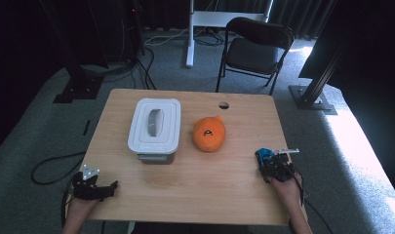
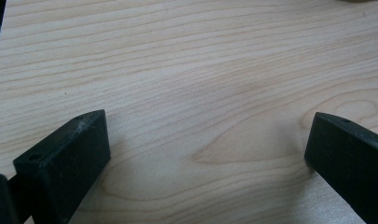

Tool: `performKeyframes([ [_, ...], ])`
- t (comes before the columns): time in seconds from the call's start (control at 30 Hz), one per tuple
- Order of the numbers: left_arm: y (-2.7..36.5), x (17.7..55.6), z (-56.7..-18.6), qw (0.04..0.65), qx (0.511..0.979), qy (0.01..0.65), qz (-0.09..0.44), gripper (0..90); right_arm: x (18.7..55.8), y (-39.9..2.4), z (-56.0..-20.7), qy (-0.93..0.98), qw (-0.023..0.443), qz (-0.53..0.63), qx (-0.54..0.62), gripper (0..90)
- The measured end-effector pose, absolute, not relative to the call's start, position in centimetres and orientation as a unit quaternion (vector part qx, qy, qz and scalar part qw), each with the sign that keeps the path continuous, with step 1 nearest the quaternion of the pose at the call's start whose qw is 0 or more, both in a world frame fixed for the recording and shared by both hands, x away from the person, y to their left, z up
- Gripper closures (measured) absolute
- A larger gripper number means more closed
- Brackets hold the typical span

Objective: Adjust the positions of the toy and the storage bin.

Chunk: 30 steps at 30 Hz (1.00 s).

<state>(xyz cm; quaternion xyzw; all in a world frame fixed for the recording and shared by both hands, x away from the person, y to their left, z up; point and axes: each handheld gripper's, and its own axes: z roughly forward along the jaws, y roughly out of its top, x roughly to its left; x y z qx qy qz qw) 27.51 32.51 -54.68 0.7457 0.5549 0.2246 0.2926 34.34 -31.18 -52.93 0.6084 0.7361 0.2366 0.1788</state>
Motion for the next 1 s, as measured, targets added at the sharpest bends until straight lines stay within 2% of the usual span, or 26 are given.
performKeyframes([
  [0.2, 32.5, 27.5, -54.7, 0.292, 0.745, 0.555, 0.225, 0.4, 32.9, -31.4, -53.1, 0.731, 0.179, 0.244, 0.611, 24.5],
  [0.63, 32.5, 27.5, -54.7, 0.292, 0.745, 0.556, 0.225, 0.4, 36.2, -31.4, -52.8, 0.741, 0.161, 0.221, 0.613, 18.5],
  [0.73, 32.5, 27.5, -54.7, 0.292, 0.745, 0.555, 0.225, 0.5, 36.9, -31.3, -52.8, 0.742, 0.163, 0.227, 0.609, 23.7],
  [1.0, 32.5, 27.5, -54.7, 0.292, 0.745, 0.555, 0.225, 0.4, 37.6, -30.8, -52.9, 0.74, 0.18, 0.225, 0.608, 24.7],
])
